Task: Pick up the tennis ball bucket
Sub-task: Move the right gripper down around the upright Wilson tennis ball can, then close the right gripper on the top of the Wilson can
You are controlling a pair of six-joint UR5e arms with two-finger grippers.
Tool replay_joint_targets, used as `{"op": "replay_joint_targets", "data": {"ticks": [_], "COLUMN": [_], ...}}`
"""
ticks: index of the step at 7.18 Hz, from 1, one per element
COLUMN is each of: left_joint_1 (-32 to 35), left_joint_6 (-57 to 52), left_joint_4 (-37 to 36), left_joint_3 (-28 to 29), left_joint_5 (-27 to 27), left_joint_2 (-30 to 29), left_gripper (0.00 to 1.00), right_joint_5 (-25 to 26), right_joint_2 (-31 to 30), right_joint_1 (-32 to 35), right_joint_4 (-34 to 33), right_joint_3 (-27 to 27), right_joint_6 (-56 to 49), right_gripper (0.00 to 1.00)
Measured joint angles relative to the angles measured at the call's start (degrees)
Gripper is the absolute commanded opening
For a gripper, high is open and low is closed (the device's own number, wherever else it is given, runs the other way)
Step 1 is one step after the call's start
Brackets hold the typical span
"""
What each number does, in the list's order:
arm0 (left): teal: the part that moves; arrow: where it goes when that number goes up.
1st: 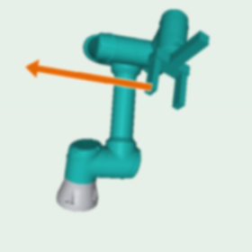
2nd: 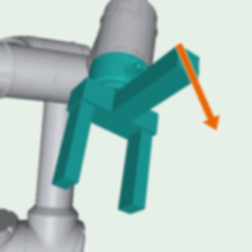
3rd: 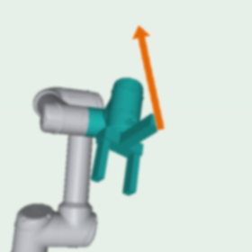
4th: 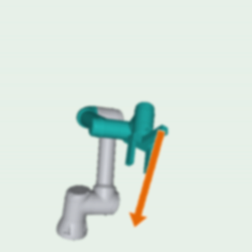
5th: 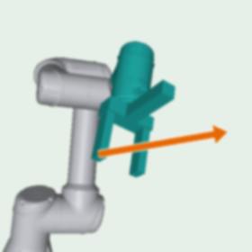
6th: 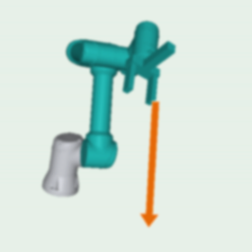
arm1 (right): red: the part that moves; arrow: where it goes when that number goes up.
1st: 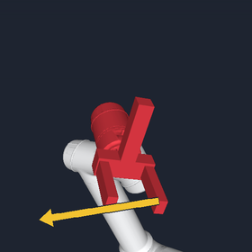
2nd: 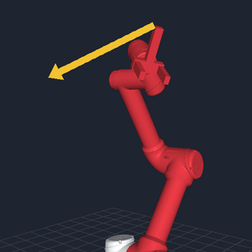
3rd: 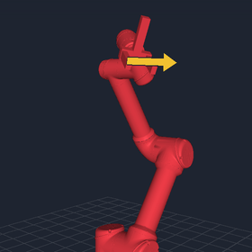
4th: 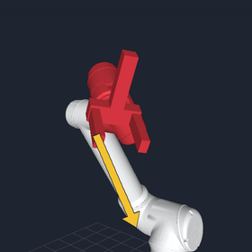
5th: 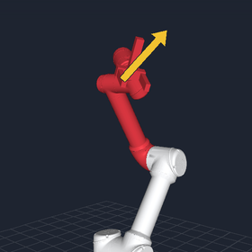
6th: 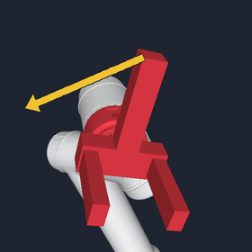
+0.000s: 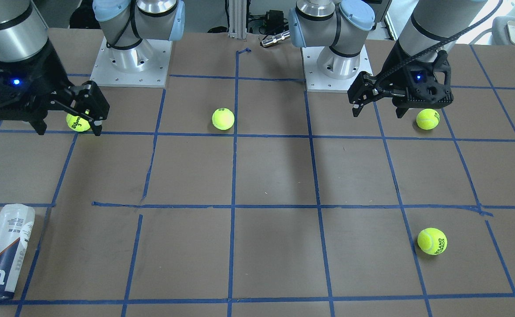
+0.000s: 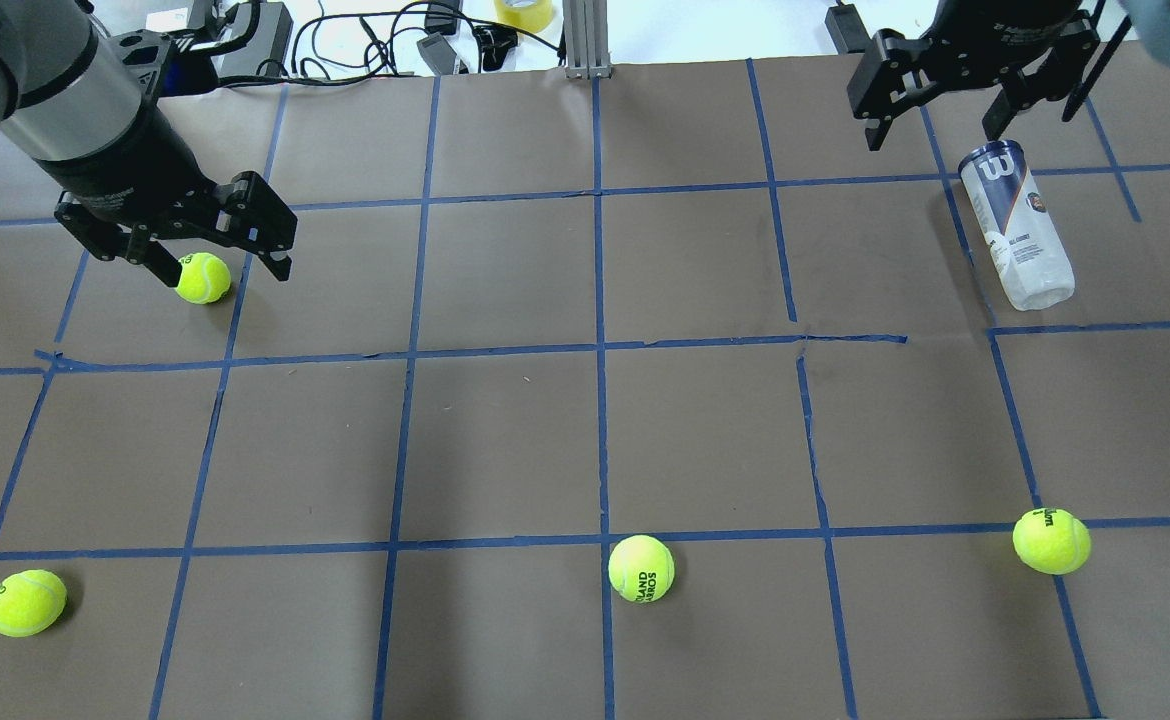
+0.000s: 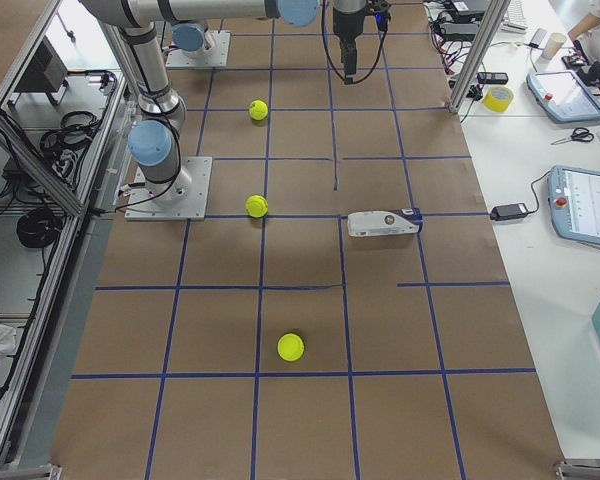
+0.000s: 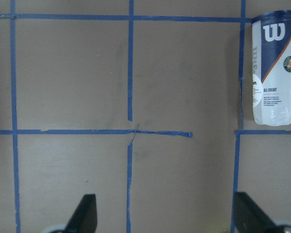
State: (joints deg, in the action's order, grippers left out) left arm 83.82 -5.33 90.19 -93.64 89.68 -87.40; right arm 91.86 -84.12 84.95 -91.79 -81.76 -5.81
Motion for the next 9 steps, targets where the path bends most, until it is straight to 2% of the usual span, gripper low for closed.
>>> {"op": "replay_joint_targets", "data": {"ticks": [1, 4, 6, 9], "left_joint_1": [-0.24, -0.4, -0.47, -0.78], "left_joint_6": [-0.04, -0.36, -0.4, -0.45], "left_joint_4": [-0.1, 0.76, 0.85, 0.65], "left_joint_3": [0.05, 0.15, 0.39, 0.23], "left_joint_5": [0.02, 0.01, 0.07, 0.11], "left_joint_2": [-0.1, 0.78, 0.88, 0.61], "left_gripper": [1.0, 1.0, 1.0, 1.0], "right_joint_5": [0.5, 2.15, 0.49, -1.28], "right_joint_2": [2.37, 14.81, 21.35, 28.22], "right_joint_1": [-4.02, -13.64, -16.93, -17.81], "right_joint_4": [-1.6, -14.09, -20.66, -26.19], "right_joint_3": [0.45, 1.1, 1.15, 1.19], "right_joint_6": [-3.4, -15.43, -19.35, -20.53], "right_gripper": [1.0, 1.0, 1.0, 1.0]}}
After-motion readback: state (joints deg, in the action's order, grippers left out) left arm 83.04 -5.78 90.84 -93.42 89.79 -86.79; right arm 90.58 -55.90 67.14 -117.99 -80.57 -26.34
